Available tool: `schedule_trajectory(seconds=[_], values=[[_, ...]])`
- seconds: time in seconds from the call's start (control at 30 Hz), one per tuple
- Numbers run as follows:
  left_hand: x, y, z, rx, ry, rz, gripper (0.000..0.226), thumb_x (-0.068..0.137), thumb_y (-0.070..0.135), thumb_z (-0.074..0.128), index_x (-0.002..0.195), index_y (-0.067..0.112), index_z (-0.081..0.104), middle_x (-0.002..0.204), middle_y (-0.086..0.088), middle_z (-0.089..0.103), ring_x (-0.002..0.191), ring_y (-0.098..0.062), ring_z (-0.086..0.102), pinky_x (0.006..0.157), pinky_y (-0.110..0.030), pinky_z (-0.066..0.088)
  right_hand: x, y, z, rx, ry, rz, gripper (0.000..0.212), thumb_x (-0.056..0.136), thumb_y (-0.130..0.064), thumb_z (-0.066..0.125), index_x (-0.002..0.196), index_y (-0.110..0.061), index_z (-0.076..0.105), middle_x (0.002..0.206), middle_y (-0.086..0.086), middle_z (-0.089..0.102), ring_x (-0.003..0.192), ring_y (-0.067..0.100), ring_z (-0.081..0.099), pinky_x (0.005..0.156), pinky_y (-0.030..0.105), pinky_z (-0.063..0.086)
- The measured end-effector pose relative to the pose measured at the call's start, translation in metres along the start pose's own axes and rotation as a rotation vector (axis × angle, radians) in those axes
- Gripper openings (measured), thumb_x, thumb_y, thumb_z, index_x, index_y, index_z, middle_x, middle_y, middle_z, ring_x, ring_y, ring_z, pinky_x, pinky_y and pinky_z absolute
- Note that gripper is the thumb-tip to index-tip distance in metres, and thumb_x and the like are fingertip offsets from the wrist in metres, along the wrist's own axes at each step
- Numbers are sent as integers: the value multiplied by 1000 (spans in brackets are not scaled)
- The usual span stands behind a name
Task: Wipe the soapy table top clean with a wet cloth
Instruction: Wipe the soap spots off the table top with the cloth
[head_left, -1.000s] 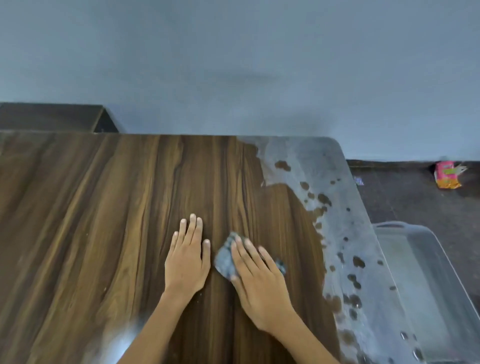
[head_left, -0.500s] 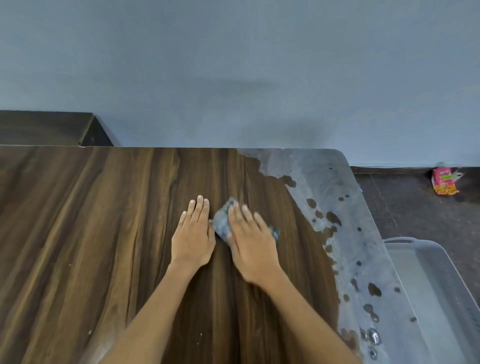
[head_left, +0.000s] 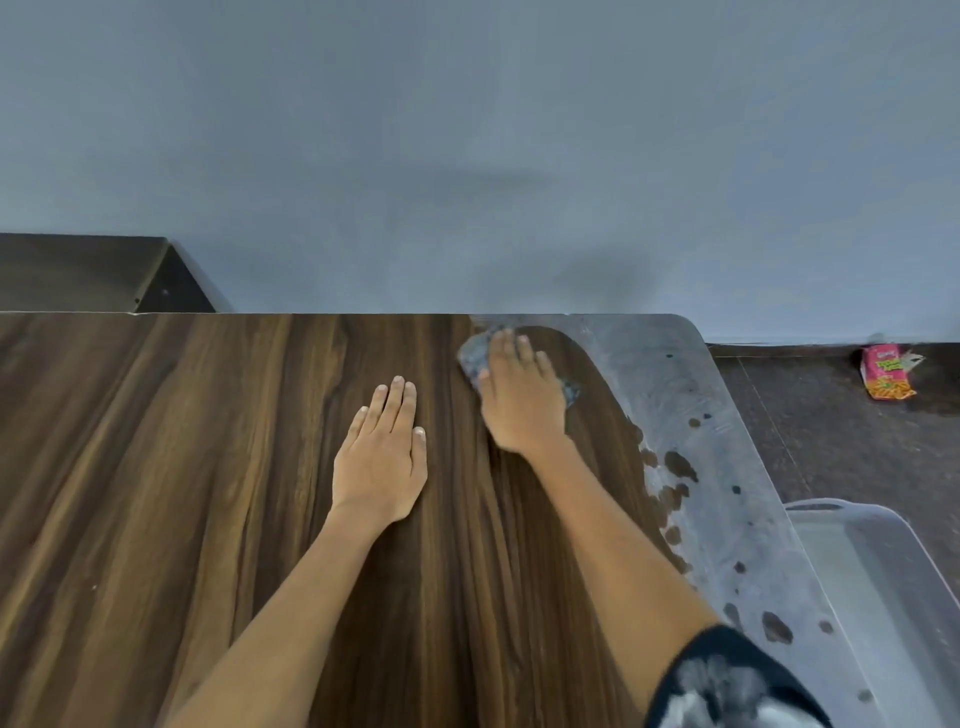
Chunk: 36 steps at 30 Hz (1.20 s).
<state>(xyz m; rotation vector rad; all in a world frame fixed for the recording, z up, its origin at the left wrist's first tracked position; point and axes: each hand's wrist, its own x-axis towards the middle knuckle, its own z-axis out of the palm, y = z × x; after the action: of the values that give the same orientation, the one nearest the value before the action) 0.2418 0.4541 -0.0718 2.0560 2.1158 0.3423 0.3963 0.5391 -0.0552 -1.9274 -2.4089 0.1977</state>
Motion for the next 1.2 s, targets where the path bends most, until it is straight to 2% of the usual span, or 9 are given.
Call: schedule_trajectory(seconds=[0.1,0.17,0.33,0.47,0.6,0.73,0.87,1.03,1.2], values=[[8,-3,2,6,6,8,55,97,35,11,147,13,4,156,-1,3,144,-14,1,114,-28,1,-63,-4,1,-3,0,-263,52,102,-36,17,148,-13,17,154,4,22,142,17,18,114,33,9],[9,-5,5,14,31,11,64,90,42,-1,147,14,4,156,-1,5,143,-14,2,113,-27,0,-93,15,-1,-23,0,-290,50,101,-37,14,146,-17,20,152,0,27,141,12,21,113,33,10],[7,-4,11,26,78,12,61,88,44,-4,140,15,0,155,-2,12,142,-15,6,114,-29,4,-17,58,-10,-52,43,-1,54,101,-37,11,150,-13,9,157,3,11,144,16,11,117,33,8],[9,-6,12,21,80,4,63,87,44,-6,143,16,2,155,1,8,140,-11,0,114,-28,2,57,26,-6,-5,39,84,56,101,-34,13,149,-7,7,157,10,9,144,21,10,117,37,12],[8,-5,12,24,88,0,65,86,43,-5,144,15,5,155,1,9,139,-7,-2,114,-27,2,41,-24,3,42,52,-134,54,102,-34,17,149,-9,14,156,8,15,143,20,14,115,37,13],[8,-5,11,13,83,-7,68,86,44,-5,145,14,8,155,0,10,140,-9,2,115,-27,4,-45,-6,-2,5,0,-369,54,99,-36,11,147,-13,19,154,3,23,142,17,20,114,34,13],[8,-5,14,19,87,-4,64,87,43,-5,144,14,6,154,0,11,142,-13,7,116,-29,7,-44,58,-8,-23,77,-100,53,100,-35,10,148,-13,17,154,4,20,141,18,22,113,35,16],[7,-5,12,10,72,0,62,91,40,3,146,13,13,154,-1,13,143,-14,8,116,-30,7,41,39,-6,-15,53,124,56,101,-33,16,150,-7,7,157,11,9,144,23,11,117,40,14],[-1,-1,1,-169,192,-68,43,96,14,38,138,5,39,145,-10,39,136,-21,33,112,-34,25,-46,-20,6,48,62,-185,51,101,-31,23,147,-10,19,154,8,24,141,21,22,115,37,17]])
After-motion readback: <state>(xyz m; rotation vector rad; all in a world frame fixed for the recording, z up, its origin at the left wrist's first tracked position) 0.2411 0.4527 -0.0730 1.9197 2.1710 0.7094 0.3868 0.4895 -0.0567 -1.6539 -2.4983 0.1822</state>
